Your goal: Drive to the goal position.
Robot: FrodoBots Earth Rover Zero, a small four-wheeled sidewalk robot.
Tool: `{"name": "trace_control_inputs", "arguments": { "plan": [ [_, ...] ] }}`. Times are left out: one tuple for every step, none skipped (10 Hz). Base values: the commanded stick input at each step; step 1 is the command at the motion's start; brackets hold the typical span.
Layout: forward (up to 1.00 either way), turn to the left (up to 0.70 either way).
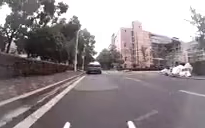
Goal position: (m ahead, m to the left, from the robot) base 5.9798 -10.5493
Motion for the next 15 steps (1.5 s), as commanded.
{"name": "trace_control_inputs", "arguments": {
  "plan": [
    [0.45, 0.0],
    [0.45, 0.0],
    [0.45, 0.0],
    [0.45, 0.0],
    [0.45, 0.0],
    [0.45, 0.0],
    [0.45, 0.0],
    [0.45, 0.0],
    [0.45, 0.0],
    [0.45, 0.0],
    [0.45, 0.0],
    [0.45, 0.0],
    [0.45, 0.0],
    [0.45, 0.0],
    [0.45, 0.0]
  ]
}}
